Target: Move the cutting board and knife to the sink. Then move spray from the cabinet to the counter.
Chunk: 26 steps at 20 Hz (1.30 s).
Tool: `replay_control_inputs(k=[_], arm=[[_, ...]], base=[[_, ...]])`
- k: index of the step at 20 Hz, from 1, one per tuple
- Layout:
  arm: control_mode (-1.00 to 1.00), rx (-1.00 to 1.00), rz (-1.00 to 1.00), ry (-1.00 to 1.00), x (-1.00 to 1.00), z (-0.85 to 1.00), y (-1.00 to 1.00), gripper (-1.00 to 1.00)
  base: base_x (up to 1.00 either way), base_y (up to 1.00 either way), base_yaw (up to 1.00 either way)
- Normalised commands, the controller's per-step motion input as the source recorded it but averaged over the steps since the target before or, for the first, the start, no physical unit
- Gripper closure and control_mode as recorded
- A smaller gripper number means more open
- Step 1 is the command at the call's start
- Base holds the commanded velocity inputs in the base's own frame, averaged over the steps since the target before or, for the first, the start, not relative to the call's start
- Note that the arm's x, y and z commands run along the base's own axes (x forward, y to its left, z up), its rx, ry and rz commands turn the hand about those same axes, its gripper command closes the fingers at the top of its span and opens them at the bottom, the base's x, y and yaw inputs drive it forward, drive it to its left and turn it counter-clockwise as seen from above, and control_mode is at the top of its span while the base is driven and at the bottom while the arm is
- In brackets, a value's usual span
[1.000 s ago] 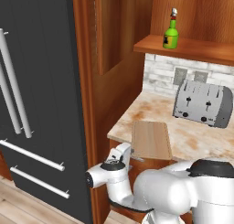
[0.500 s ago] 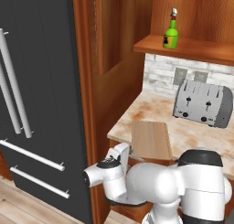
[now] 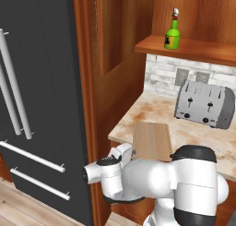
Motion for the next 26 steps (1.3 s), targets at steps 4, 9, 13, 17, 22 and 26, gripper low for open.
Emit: replay_control_inputs(k=[4,9,13,17,22,26], arm=[[-1.0,0.0,-0.02,-0.05,0.09,0.0,-0.07,-1.0],[-1.0,0.0,0.0,-0.04,0.12,0.0,-0.08,-1.0],[-1.0,0.0,0.0,-0.01,0.1,-0.03,-0.11,-1.0],[-1.0,0.0,0.0,0.0,0.09,-0.08,-0.1,-1.0],[-1.0,0.0,0.0,0.0,0.09,-0.1,-0.08,-1.0],[-1.0,0.0,0.0,0.0,0.08,-0.08,-0.05,-1.0]], base=[[0.0,0.0,0.0],[0.0,0.0,0.0],[0.0,0.0,0.0],[0.0,0.0,0.0],[0.0,0.0,0.0],[0.0,0.0,0.0]])
